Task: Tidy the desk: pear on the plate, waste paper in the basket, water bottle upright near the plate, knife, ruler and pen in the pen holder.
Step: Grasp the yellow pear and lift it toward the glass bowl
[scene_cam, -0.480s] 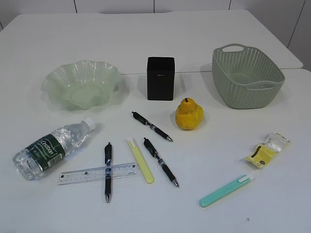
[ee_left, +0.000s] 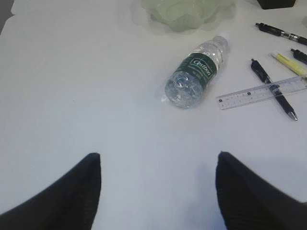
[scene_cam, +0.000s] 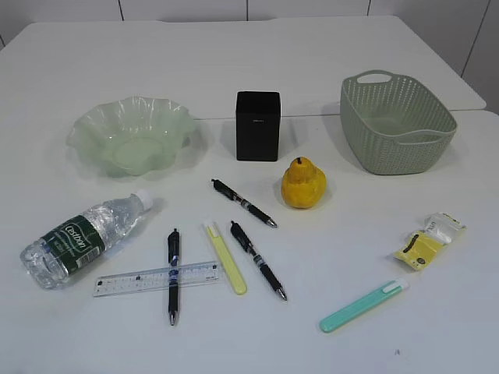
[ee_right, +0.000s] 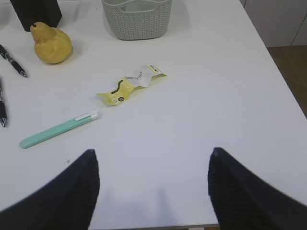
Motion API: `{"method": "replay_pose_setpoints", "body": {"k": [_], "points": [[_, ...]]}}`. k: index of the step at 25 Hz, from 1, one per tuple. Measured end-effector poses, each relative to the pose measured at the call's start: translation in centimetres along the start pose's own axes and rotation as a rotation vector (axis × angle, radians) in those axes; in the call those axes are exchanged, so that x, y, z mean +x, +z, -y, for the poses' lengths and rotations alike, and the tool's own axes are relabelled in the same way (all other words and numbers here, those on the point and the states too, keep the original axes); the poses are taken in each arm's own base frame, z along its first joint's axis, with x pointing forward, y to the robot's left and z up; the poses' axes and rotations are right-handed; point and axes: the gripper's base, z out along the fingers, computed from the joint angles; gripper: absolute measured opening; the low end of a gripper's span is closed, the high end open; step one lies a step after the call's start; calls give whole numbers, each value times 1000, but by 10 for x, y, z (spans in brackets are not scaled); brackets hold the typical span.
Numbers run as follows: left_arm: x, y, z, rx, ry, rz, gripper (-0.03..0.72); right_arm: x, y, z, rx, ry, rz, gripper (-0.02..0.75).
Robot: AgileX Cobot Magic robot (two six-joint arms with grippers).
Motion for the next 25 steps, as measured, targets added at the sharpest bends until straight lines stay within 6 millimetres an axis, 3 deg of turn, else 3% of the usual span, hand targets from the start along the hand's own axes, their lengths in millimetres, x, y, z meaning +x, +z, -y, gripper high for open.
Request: {"method": "replay_pose_setpoints", "body": {"k": [25], "points": [[0,0,0,0,0,0,526,-4,-4,-6,-63,27,-14,549]]}}
